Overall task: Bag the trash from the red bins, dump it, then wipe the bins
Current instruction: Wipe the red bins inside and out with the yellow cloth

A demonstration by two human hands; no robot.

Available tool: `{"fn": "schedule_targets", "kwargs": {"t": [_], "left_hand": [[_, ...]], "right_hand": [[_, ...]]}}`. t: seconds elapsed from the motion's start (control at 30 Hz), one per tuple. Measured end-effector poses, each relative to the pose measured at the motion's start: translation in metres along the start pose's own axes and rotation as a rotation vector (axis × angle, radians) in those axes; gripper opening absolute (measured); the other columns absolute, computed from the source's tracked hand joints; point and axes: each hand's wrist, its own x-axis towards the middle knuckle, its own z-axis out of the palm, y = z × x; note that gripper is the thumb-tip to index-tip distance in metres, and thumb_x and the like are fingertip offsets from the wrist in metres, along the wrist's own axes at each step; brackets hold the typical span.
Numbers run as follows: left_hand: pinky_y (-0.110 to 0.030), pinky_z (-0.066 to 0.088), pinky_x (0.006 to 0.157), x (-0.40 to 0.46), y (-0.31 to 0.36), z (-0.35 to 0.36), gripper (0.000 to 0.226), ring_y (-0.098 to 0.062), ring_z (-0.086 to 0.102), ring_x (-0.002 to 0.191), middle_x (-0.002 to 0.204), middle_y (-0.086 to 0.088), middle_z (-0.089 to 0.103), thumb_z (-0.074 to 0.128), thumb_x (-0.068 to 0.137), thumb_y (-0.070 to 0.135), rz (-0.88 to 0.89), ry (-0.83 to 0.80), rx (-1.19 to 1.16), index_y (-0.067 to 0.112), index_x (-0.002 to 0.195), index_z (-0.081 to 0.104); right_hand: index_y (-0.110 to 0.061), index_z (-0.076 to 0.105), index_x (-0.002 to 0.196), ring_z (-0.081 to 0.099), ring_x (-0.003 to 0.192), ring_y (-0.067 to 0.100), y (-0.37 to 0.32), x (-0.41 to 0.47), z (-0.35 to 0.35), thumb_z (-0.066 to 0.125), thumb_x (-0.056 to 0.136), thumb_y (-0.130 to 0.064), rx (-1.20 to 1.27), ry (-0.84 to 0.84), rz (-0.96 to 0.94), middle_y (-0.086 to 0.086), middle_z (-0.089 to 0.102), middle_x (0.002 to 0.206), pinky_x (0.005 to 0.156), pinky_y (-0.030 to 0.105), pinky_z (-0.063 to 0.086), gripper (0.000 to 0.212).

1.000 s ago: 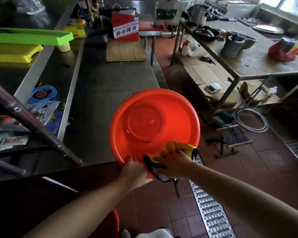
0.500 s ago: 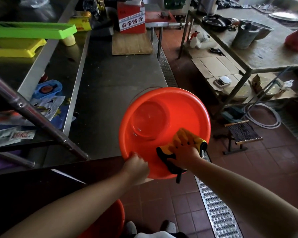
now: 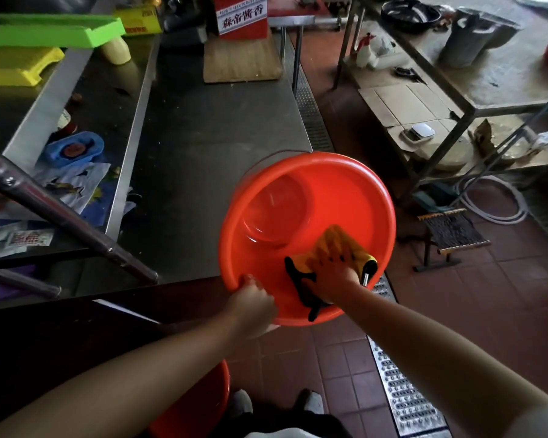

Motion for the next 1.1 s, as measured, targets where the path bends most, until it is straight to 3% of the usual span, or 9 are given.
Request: {"fn": "schedule_targets", "kwargs": {"t": [0.17, 0.37, 0.43, 0.53, 0.63, 0.77, 0.83, 0.97, 1.1], "left_hand": [[-0.066, 0.032, 0.103, 0.002, 0.001, -0.002, 0.058, -0.055, 0.049, 0.119, 0.128, -0.038, 0.053, 0.039, 0.101, 0.042, -0.044, 0.000, -0.096, -0.007, 0.131, 0.052], [-0.072, 0.030, 0.101, -0.001, 0.001, 0.000, 0.034, -0.055, 0.056, 0.109, 0.107, -0.034, 0.065, 0.045, 0.096, 0.019, 0.060, -0.043, -0.024, -0.006, 0.106, 0.066], [-0.073, 0.031, 0.100, 0.002, 0.003, 0.003, 0.038, -0.057, 0.055, 0.109, 0.108, -0.035, 0.064, 0.043, 0.097, 0.022, 0.057, -0.031, 0.012, -0.005, 0.109, 0.066], [-0.073, 0.031, 0.100, 0.002, 0.002, 0.012, 0.048, -0.063, 0.048, 0.116, 0.118, -0.043, 0.056, 0.037, 0.099, 0.029, 0.055, -0.056, 0.044, -0.009, 0.119, 0.061], [-0.074, 0.032, 0.098, -0.001, 0.000, 0.019, 0.046, -0.061, 0.052, 0.112, 0.113, -0.042, 0.059, 0.040, 0.096, 0.027, 0.060, -0.080, 0.061, -0.008, 0.114, 0.064], [-0.076, 0.033, 0.096, 0.002, 0.005, 0.020, 0.029, -0.049, 0.063, 0.100, 0.098, -0.030, 0.068, 0.050, 0.089, 0.016, 0.135, -0.085, 0.073, 0.000, 0.101, 0.071], [-0.076, 0.034, 0.094, 0.005, 0.007, 0.024, 0.031, -0.053, 0.061, 0.100, 0.099, -0.032, 0.067, 0.048, 0.091, 0.017, 0.110, -0.095, 0.095, -0.002, 0.102, 0.070], [-0.076, 0.033, 0.096, 0.003, 0.002, 0.038, 0.040, -0.064, 0.049, 0.112, 0.118, -0.043, 0.056, 0.043, 0.097, 0.018, 0.055, -0.181, 0.121, -0.011, 0.119, 0.061], [-0.060, 0.052, 0.084, -0.007, -0.006, 0.027, 0.039, -0.046, 0.068, 0.086, 0.088, -0.031, 0.070, 0.070, 0.068, 0.034, 0.069, -0.172, 0.161, 0.001, 0.087, 0.077]], "right_hand": [[-0.041, 0.008, 0.158, -0.019, 0.151, 0.041, -0.040, 0.003, 0.015, 0.025, 0.095, -0.072, 0.269, -0.118, -0.153, -0.003, 0.001, 0.168, 0.118, 0.062, -0.004, 0.072], [-0.032, 0.024, 0.157, -0.011, 0.153, 0.037, 0.003, 0.028, 0.009, 0.025, 0.100, -0.063, 0.009, -0.026, -0.041, 0.005, 0.011, 0.168, 0.120, 0.057, -0.009, 0.065], [-0.031, 0.023, 0.158, -0.008, 0.153, 0.038, -0.015, 0.032, 0.008, 0.028, 0.100, -0.061, 0.113, -0.075, -0.003, 0.006, 0.011, 0.168, 0.120, 0.058, -0.007, 0.065], [-0.035, 0.007, 0.160, -0.013, 0.152, 0.039, -0.047, 0.029, 0.019, 0.027, 0.101, -0.063, 0.298, -0.130, -0.167, -0.002, 0.004, 0.169, 0.119, 0.061, -0.002, 0.069], [-0.037, 0.010, 0.160, -0.016, 0.152, 0.038, -0.026, 0.033, 0.021, 0.027, 0.101, -0.063, 0.182, -0.048, -0.253, -0.006, 0.003, 0.169, 0.121, 0.060, -0.003, 0.066], [-0.027, 0.019, 0.160, -0.020, 0.151, 0.038, -0.012, 0.046, 0.014, 0.025, 0.103, -0.056, 0.026, -0.032, 0.039, 0.005, 0.005, 0.169, 0.119, 0.057, -0.016, 0.064], [-0.025, 0.016, 0.161, -0.020, 0.151, 0.040, -0.038, 0.048, 0.012, 0.027, 0.102, -0.058, 0.178, -0.083, 0.080, 0.008, 0.001, 0.169, 0.119, 0.059, -0.014, 0.068], [-0.039, 0.016, 0.159, -0.007, 0.154, 0.033, -0.045, 0.046, 0.022, 0.031, 0.101, -0.062, 0.292, -0.048, -0.235, -0.006, 0.006, 0.168, 0.122, 0.058, 0.001, 0.064], [-0.034, 0.019, 0.159, -0.015, 0.153, 0.037, -0.015, 0.072, 0.017, 0.024, 0.102, -0.059, 0.073, -0.039, -0.033, -0.001, 0.009, 0.169, 0.121, 0.055, -0.011, 0.063]]}}
